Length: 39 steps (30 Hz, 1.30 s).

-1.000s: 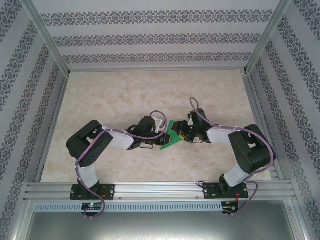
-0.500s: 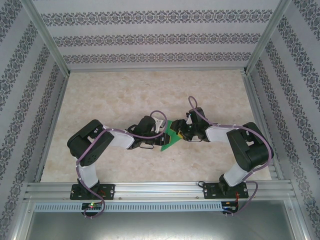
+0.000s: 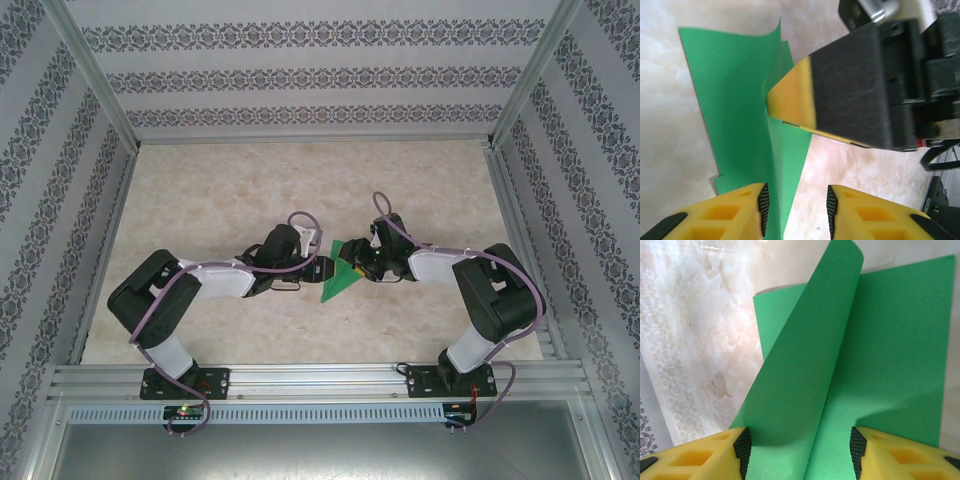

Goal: Fold a paper plane with a square sheet of paper (pick it up from the middle)
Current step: Fourth fold the wing at the center of the table.

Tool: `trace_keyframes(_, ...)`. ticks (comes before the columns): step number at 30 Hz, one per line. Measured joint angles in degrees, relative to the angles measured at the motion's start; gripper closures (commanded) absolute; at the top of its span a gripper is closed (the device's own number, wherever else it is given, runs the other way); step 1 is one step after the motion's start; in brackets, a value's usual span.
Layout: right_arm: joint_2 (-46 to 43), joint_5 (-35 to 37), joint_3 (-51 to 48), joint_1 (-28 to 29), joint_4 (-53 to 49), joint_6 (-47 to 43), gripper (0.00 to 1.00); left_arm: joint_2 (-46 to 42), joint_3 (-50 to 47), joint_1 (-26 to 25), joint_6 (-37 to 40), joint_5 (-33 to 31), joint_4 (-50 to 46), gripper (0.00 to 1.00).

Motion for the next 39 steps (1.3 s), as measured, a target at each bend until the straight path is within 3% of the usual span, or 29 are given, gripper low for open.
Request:
trace_keyframes(6,0.2,0.9,1.0,0.5,-1.6,-0.4,0.40,0.1,0.0,0.0,-1.8,-0.2,-2.1,0.60)
trace_keyframes(13,0.3,0.9,1.4,0.5,-2.1,-0.4,0.40,6.0,3.3,0.0,-4.3,2.0,-4.3,0.61)
trace_keyframes(24,0.4,0.9,1.6,0.7,-2.2,-1.0,0.39,10.4,5.7,0.0,-7.7,4.8,-4.5,0.74)
trace_keyframes(32,-1.1,0.9,1.6,0.7,-4.4,-2.9,0.39,11.1,6.3,0.0,-8.3,4.8,-4.5,0.89)
trace_keyframes(39,-5.2,0.8,0.3,-0.1,-5.5,-7.1,0.40,11.1,4.8,0.3,-8.2,5.3,-1.6,0.91)
